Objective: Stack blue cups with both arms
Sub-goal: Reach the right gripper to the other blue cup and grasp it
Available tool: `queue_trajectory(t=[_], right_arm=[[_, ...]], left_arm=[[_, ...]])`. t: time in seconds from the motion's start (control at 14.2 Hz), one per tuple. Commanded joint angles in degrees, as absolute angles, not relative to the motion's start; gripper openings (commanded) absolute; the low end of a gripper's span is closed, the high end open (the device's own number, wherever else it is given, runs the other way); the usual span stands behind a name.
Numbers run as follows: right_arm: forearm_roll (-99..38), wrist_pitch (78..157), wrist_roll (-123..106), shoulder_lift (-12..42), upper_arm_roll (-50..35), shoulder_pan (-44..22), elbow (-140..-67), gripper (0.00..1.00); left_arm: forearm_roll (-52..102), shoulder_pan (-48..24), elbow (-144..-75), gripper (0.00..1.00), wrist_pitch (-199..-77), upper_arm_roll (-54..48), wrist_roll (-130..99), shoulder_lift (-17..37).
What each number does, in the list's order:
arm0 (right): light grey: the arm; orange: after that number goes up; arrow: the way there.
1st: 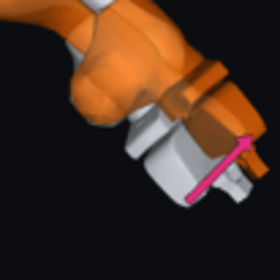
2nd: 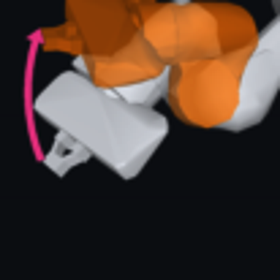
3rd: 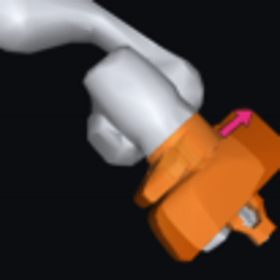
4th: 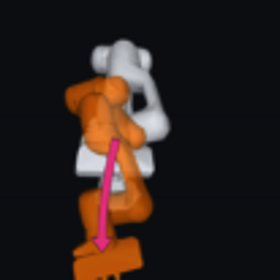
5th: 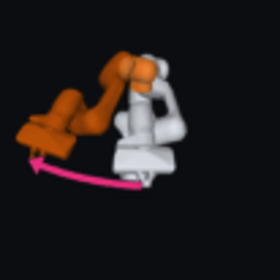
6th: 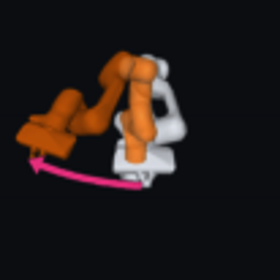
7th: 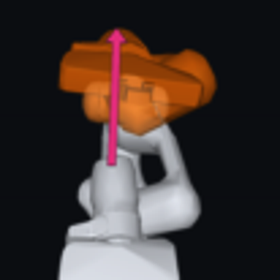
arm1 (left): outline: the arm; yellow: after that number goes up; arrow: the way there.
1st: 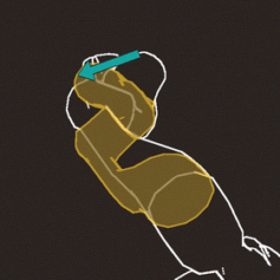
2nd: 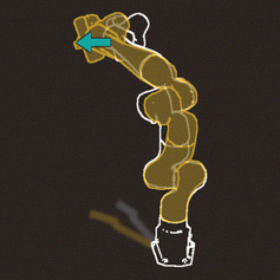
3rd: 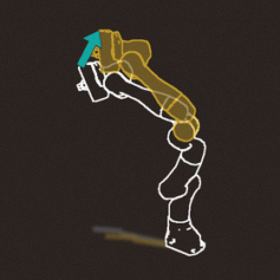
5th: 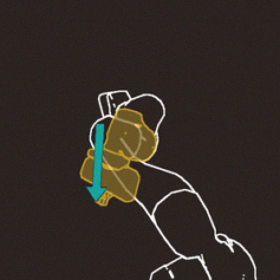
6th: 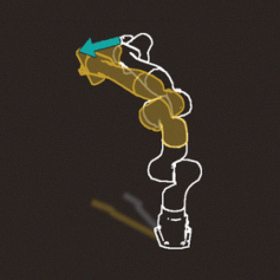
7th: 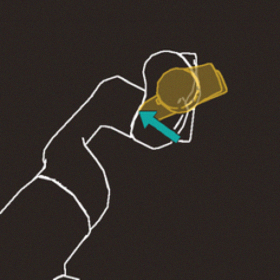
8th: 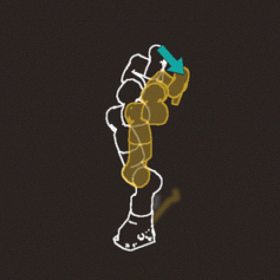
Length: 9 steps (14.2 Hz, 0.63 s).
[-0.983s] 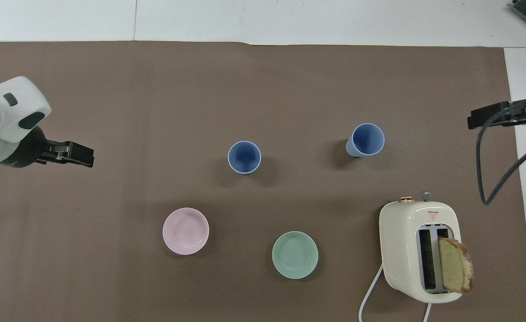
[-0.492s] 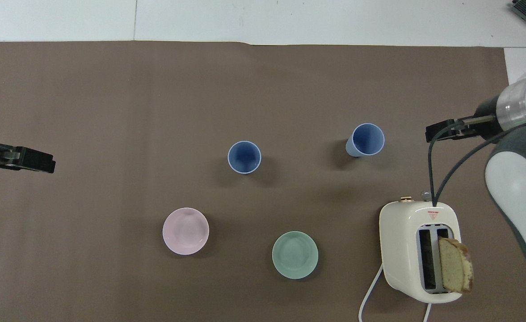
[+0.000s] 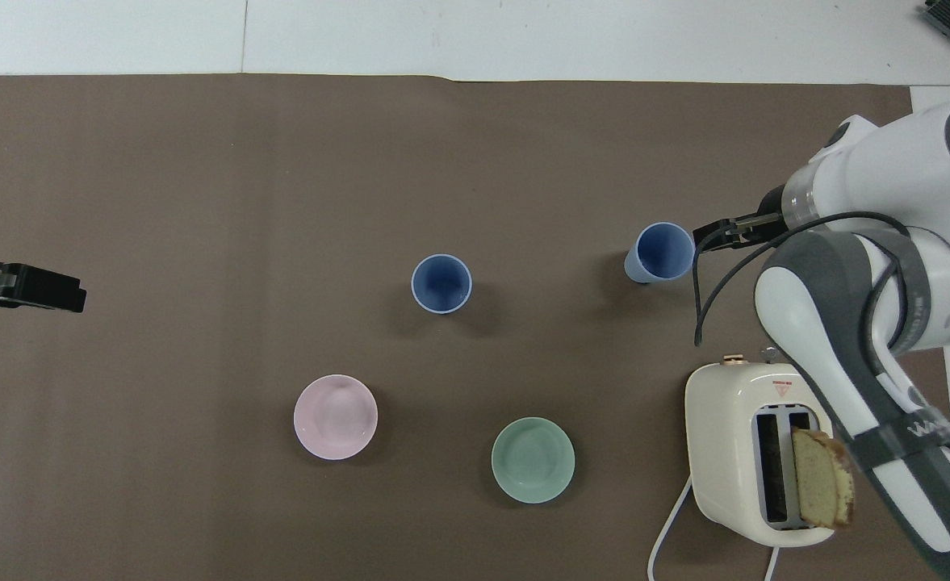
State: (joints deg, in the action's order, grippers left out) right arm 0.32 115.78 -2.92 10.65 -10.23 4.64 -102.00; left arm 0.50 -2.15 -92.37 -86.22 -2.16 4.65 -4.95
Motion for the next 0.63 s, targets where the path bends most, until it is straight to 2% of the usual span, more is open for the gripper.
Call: queue_trajectory(t=[0.0, 0.28, 0.56], right_arm=[[-0.7, 116.7, -3.6, 11.9, -10.2, 4.9, -102.9, 1.00], [-0.7, 123.5, -3.7, 15.1, -10.2, 4.9, -105.1, 1.00], [-0.6, 125.0, -3.6, 17.0, -10.2, 4.8, -105.2, 1.00]], left_arm=[[-0.3, -1.7, -91.1, 1.00, -82.9, -2.3, 4.8, -6.5], [0.3, -1.7, -91.3, 1.00, -83.2, -2.1, 5.0, -7.1], [1.8, -1.7, -92.0, 1.00, -83.7, -1.9, 4.7, -7.9]])
